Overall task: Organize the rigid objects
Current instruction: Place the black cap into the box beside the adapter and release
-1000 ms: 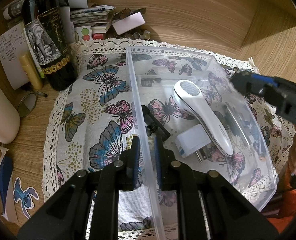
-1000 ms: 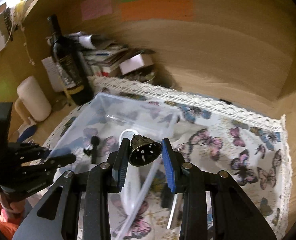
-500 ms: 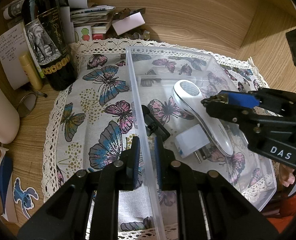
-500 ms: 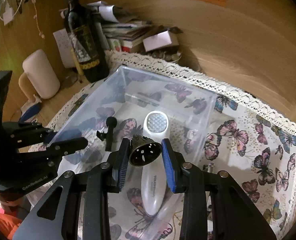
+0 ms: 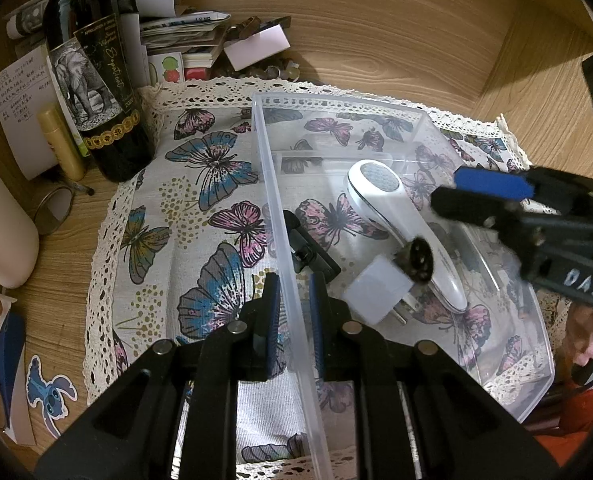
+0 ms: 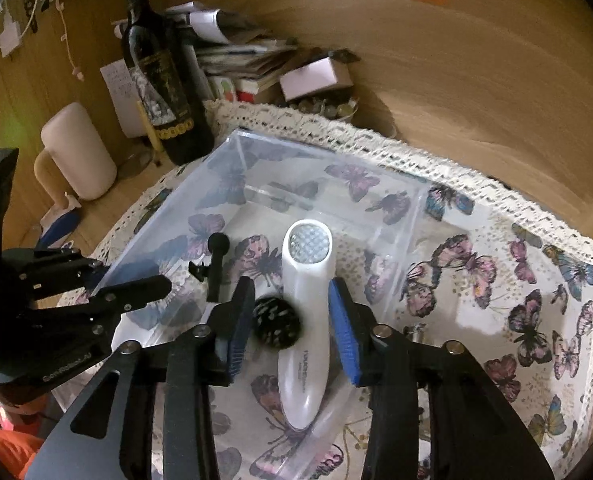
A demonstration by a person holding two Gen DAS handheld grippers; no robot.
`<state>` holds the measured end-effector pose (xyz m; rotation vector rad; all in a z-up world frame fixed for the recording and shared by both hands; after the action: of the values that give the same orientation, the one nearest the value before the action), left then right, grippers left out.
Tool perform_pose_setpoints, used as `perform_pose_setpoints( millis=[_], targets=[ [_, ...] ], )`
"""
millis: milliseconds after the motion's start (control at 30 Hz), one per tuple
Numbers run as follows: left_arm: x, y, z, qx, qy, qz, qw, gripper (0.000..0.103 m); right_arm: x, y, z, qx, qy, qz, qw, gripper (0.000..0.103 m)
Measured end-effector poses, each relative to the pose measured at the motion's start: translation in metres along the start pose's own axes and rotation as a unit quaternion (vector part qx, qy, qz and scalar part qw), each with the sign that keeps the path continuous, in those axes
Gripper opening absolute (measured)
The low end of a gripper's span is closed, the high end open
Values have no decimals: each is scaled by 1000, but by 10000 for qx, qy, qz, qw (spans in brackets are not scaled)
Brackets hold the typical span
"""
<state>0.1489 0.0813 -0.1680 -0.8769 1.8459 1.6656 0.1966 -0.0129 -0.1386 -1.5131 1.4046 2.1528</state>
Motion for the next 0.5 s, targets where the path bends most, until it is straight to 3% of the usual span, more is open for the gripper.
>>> perform_pose_setpoints(
  millis=[333, 500],
  targets=[
    [0, 0, 0, -8, -10, -1, 10000, 13, -24, 38, -39, 508, -244, -578, 9967, 37],
    [0, 0, 1, -7, -7, -1, 10000, 14, -17, 47, -69, 893, -403, -545, 9937, 37]
  ],
)
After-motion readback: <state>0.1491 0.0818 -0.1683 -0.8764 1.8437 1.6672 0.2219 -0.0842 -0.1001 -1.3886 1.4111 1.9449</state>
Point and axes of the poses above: each gripper's, at about its wrist camera, not at the fingertips, and y roughly against the way its jaws point, z to its left, x to its underside, the point moved 9 cm from there along -y, roughly the way its jaws point, and after that the axes turned 12 degrees about -z, right-handed, at the moved point
